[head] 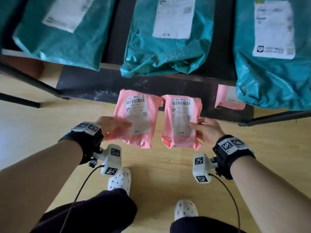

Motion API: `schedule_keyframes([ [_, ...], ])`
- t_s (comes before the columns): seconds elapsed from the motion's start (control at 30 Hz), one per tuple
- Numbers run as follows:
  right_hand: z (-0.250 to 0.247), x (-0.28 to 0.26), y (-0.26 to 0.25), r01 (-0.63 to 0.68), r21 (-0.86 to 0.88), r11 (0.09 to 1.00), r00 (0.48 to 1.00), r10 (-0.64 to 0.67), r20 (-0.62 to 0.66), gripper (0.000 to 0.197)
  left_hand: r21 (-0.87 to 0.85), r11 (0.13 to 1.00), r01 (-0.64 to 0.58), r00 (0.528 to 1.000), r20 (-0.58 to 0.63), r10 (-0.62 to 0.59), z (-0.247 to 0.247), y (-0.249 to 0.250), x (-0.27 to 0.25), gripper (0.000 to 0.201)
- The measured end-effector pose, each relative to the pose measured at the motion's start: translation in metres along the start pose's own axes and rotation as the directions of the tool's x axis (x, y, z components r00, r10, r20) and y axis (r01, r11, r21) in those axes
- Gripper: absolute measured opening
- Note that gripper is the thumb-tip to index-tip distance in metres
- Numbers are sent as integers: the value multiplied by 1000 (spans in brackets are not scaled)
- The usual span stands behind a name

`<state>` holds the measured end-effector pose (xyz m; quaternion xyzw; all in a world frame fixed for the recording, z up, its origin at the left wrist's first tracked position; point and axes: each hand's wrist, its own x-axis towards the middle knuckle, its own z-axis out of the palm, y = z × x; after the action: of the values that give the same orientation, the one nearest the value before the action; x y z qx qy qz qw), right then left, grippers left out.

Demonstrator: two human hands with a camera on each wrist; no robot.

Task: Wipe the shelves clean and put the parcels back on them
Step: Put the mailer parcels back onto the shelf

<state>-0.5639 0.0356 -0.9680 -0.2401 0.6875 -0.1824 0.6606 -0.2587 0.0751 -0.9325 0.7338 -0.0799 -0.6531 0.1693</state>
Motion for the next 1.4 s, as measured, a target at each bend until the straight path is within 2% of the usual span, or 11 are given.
schedule_keyframes([
  [0.07,6,-28,2,-4,-29,1000,999,5,33,17,-51,999,8,999,-50,-11,-13,-18,-32,17],
  [0.17,18,-75,0,19,-55,998,995,-14,98,14,-66,997,38,993,-107,-45,-38,-48,-79,53],
  [0.2,22,-92,-2,34,-65,997,992,-25,124,11,-86,995,47,992,-116,-56,-45,-57,-98,56],
  [0.4,63,-194,-41,88,-152,984,970,-50,237,14,-278,960,19,981,-182,-72,-90,-95,-221,41],
  [0.57,119,-297,-82,65,-143,988,942,-13,336,37,-373,928,-19,974,-217,-67,-149,-122,-323,83],
  [0.7,181,-376,-113,99,-154,983,915,-29,403,32,-451,885,-112,964,-266,-13,-209,-135,-396,104],
  [0.9,285,-469,-158,140,-217,966,869,-15,495,31,-486,852,-197,934,-357,13,-307,-132,-511,83],
  [1.1,389,-524,-196,178,-163,970,824,-57,564,80,-523,810,-265,891,-454,-2,-408,-137,-564,88],
  [1.13,407,-530,-202,181,-154,971,815,-60,576,77,-526,803,-280,881,-473,-3,-423,-136,-567,88],
  [1.23,459,-540,-221,199,-158,967,803,-68,593,42,-550,773,-316,863,-505,-6,-467,-127,-574,85],
  [1.4,549,-537,-258,275,-197,941,772,-95,628,31,-546,745,-384,826,-564,13,-544,-92,-569,63],
])
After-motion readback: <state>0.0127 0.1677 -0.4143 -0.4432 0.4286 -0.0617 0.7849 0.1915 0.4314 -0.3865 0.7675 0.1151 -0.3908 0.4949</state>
